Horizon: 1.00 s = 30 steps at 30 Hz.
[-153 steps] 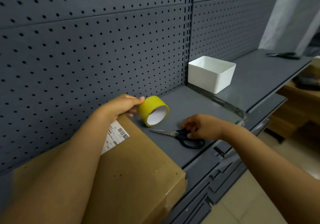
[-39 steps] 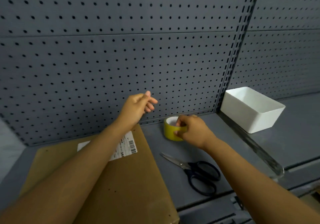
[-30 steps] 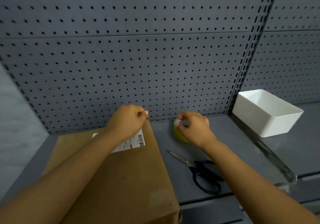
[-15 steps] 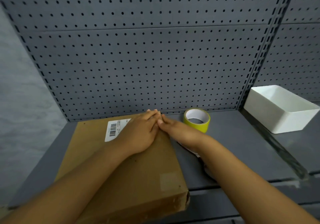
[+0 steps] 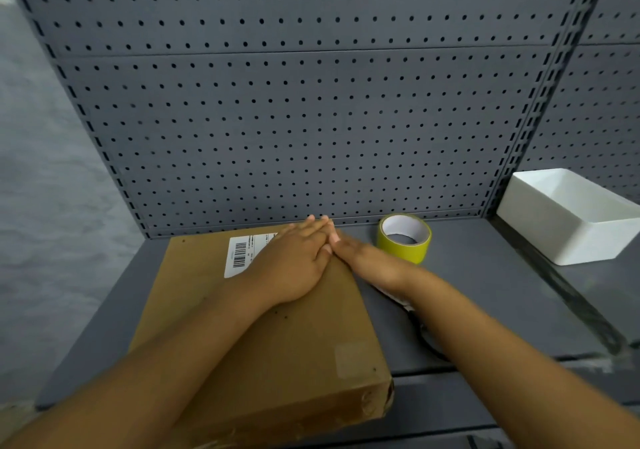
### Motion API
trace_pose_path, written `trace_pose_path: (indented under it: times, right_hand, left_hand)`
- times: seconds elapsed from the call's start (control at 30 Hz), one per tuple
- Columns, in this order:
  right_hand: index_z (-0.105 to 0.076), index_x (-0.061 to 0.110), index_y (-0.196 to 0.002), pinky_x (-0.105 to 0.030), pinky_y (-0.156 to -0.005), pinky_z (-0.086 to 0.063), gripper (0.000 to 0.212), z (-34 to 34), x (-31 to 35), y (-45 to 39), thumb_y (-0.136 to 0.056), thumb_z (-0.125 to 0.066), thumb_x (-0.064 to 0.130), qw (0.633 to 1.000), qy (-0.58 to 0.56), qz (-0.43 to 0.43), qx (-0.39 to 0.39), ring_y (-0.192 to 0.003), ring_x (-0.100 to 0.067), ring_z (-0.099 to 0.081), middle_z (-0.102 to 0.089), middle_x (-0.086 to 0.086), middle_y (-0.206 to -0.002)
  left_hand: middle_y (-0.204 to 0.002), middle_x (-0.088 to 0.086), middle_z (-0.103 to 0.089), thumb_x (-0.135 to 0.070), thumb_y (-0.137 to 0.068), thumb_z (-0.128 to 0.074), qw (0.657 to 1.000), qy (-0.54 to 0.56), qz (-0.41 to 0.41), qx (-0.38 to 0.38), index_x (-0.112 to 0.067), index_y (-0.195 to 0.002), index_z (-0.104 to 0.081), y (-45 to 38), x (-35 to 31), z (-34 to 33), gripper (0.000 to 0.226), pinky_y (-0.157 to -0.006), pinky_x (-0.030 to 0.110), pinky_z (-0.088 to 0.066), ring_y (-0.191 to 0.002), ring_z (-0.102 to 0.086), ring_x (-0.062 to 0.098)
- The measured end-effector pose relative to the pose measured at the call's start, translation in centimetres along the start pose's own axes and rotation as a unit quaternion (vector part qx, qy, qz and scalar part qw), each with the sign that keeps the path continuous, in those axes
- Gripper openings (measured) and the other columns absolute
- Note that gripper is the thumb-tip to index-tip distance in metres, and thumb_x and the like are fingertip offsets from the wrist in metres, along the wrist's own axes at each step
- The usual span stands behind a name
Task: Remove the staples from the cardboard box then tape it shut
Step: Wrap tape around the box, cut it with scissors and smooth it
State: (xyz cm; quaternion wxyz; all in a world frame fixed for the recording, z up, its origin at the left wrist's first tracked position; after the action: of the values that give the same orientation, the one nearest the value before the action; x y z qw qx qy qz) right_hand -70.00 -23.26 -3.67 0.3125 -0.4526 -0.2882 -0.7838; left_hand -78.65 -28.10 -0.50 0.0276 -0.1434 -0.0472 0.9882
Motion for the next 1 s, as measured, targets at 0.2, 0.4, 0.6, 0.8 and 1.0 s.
trace_pose_path:
  times: [0.2, 0.4, 0.6, 0.8, 1.0]
  right_hand:
    - [-0.016, 0.024, -0.153, -0.020, -0.113, -0.010, 0.058, -0.3, 0.5, 0.2, -0.101, -0.023, 0.049, 0.996, -0.002, 0.002, -0.086, -0.146, -0.009, -0.014, -0.013, 0.007, -0.159]
    - [-0.003, 0.018, -0.154, -0.017, -0.112, -0.003, 0.060, -0.1, 1.7, 0.5, -0.103, -0.024, 0.042, 0.990, 0.103, 0.026, -0.097, -0.147, -0.007, 0.002, 0.001, 0.003, -0.161]
    - [-0.001, 0.017, -0.153, -0.027, -0.118, 0.000, 0.057, -0.2, 2.4, 0.5, -0.104, -0.022, 0.038, 0.968, 0.236, 0.035, -0.076, -0.148, -0.010, 0.002, 0.010, 0.000, -0.161]
    - [0.000, 0.018, -0.154, -0.021, -0.112, -0.014, 0.061, 0.3, 2.4, 0.9, -0.103, -0.024, 0.042, 0.984, 0.169, -0.010, -0.061, -0.147, -0.014, -0.012, -0.004, 0.001, -0.161]
    - [0.000, 0.018, -0.154, -0.022, -0.110, -0.022, 0.063, 0.0, 0.9, 0.4, -0.102, -0.026, 0.043, 0.993, 0.091, -0.028, -0.066, -0.144, -0.017, -0.024, -0.017, 0.000, -0.159]
  left_hand:
    - [-0.160, -0.007, -0.013, -0.033, -0.104, -0.024, 1.000, 0.003, -0.005, -0.010, -0.023, -0.152, -0.017, 0.0, 0.0, 0.1, 0.050, -0.117, 0.023, 0.000, -0.146, -0.005, 0.005]
    - [-0.160, -0.003, -0.013, -0.025, -0.104, -0.028, 0.996, 0.075, 0.032, -0.038, -0.022, -0.153, -0.013, 0.7, 0.0, 0.5, 0.051, -0.115, 0.021, -0.002, -0.147, -0.008, 0.009]
    - [-0.157, 0.000, -0.025, -0.024, -0.103, -0.032, 0.995, 0.060, 0.044, -0.060, -0.021, -0.150, -0.027, 0.7, 0.4, 0.8, 0.048, -0.118, 0.029, -0.010, -0.146, -0.014, 0.013]
    - [-0.159, -0.002, -0.020, -0.031, -0.104, -0.028, 0.998, 0.048, 0.035, -0.033, -0.021, -0.151, -0.024, 0.7, 0.9, 0.8, 0.048, -0.117, 0.027, -0.008, -0.147, -0.010, 0.012]
    - [-0.159, -0.005, -0.020, -0.030, -0.103, -0.029, 0.999, 0.016, 0.015, -0.039, -0.025, -0.150, -0.027, 0.6, 0.6, 0.6, 0.047, -0.120, 0.031, -0.010, -0.147, -0.010, 0.012]
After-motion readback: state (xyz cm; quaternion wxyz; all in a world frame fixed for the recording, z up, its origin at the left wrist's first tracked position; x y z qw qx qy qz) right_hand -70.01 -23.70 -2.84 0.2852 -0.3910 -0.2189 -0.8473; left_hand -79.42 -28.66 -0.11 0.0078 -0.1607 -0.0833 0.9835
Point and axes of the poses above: each hand's wrist, its own y-axis away from the middle knuckle, its own z-axis out of the back of the hand, x = y × z, the point moved 7 cm from there along -y, towards the middle knuckle
